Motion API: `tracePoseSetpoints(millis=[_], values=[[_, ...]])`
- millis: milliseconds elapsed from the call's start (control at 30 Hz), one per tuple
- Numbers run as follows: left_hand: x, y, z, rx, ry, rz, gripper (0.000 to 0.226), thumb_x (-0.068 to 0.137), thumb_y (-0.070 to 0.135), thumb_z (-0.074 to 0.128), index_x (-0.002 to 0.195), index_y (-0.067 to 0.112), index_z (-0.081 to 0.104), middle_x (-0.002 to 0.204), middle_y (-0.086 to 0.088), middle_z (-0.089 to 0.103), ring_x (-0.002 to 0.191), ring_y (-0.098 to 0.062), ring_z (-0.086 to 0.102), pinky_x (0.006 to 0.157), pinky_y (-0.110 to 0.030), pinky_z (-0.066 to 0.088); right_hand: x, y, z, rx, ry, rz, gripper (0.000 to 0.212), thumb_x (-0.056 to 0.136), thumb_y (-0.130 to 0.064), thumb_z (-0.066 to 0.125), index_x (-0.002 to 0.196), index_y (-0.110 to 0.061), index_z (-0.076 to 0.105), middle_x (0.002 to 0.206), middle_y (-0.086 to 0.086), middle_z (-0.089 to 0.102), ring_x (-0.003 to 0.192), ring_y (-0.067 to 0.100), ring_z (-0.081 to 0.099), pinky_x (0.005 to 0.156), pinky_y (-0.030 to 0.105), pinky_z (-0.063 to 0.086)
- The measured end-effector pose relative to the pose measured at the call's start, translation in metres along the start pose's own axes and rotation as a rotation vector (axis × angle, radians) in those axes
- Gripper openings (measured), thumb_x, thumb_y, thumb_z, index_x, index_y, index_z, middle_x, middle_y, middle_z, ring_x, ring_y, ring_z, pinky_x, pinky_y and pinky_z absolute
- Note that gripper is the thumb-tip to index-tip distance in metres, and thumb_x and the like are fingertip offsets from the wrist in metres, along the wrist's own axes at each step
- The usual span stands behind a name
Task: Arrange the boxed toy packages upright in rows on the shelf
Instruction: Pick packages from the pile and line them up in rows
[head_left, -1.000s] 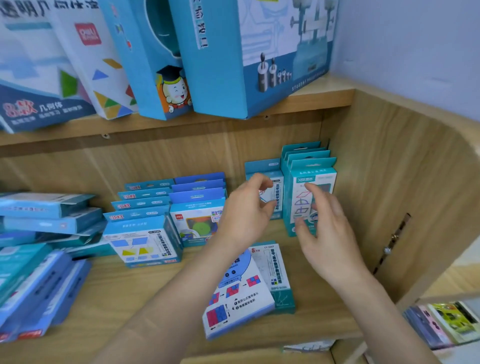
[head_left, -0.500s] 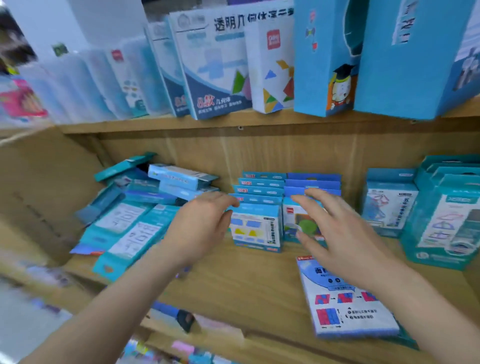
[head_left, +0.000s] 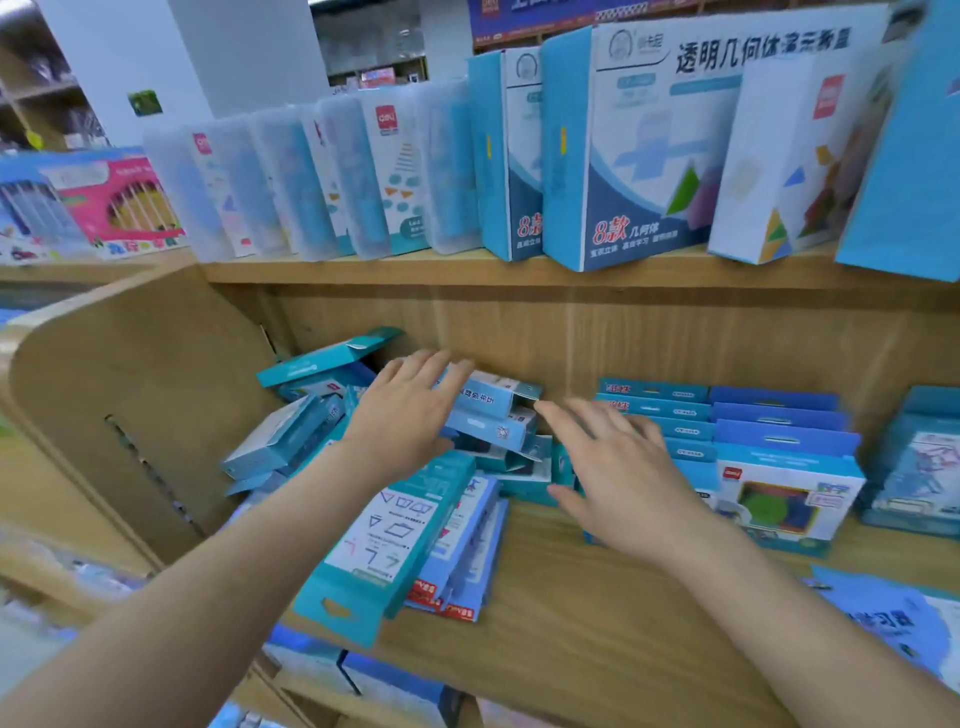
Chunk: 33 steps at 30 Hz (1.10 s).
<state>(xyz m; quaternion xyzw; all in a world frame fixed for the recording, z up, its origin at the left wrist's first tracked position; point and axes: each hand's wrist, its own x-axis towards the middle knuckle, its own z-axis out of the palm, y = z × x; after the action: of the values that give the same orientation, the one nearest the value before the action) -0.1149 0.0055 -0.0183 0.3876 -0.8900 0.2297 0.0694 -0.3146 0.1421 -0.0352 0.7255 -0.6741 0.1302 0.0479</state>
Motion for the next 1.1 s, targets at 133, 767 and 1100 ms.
tracePoseSetpoints(millis=[133, 767, 1100], values=[[0.024, 0.001, 0.019, 0.085, -0.038, 0.13, 0.101, 0.074, 0.053, 0.069, 0.148, 0.024, 0.007, 0.15, -0.005, 0.026, 0.138, -0.025, 0.024, 0.114, -0.05, 0.017, 0.012, -0.018, 0.007, 0.028, 0.032, 0.075, 0.069, 0.093, -0.04, 0.05, 0.148, -0.028, 0.01, 0.15, -0.005, 0.026, 0.141, 0.017, 0.02, 0.113, 0.045, 0.021], [-0.012, -0.025, 0.012, -0.115, 0.56, 0.227, 0.055, 0.069, 0.024, 0.069, 0.121, 0.015, 0.052, 0.122, -0.006, 0.061, 0.111, -0.027, 0.058, 0.086, -0.04, 0.04, 0.029, -0.065, 0.006, 1.926, 0.401, 0.797, 0.067, 0.079, -0.025, 0.073, 0.137, -0.02, 0.039, 0.111, 0.009, 0.068, 0.097, 0.025, 0.069, 0.087, 0.043, 0.055], [-0.032, -0.035, -0.006, -0.33, 0.599, 0.43, 0.038, 0.083, 0.03, 0.061, 0.117, 0.022, 0.048, 0.118, -0.004, 0.063, 0.113, -0.023, 0.051, 0.086, -0.039, 0.041, 0.035, -0.08, 0.018, 1.891, 0.356, 0.668, 0.037, 0.085, -0.014, 0.066, 0.12, -0.022, 0.056, 0.107, 0.009, 0.071, 0.099, 0.028, 0.069, 0.075, 0.046, 0.058]])
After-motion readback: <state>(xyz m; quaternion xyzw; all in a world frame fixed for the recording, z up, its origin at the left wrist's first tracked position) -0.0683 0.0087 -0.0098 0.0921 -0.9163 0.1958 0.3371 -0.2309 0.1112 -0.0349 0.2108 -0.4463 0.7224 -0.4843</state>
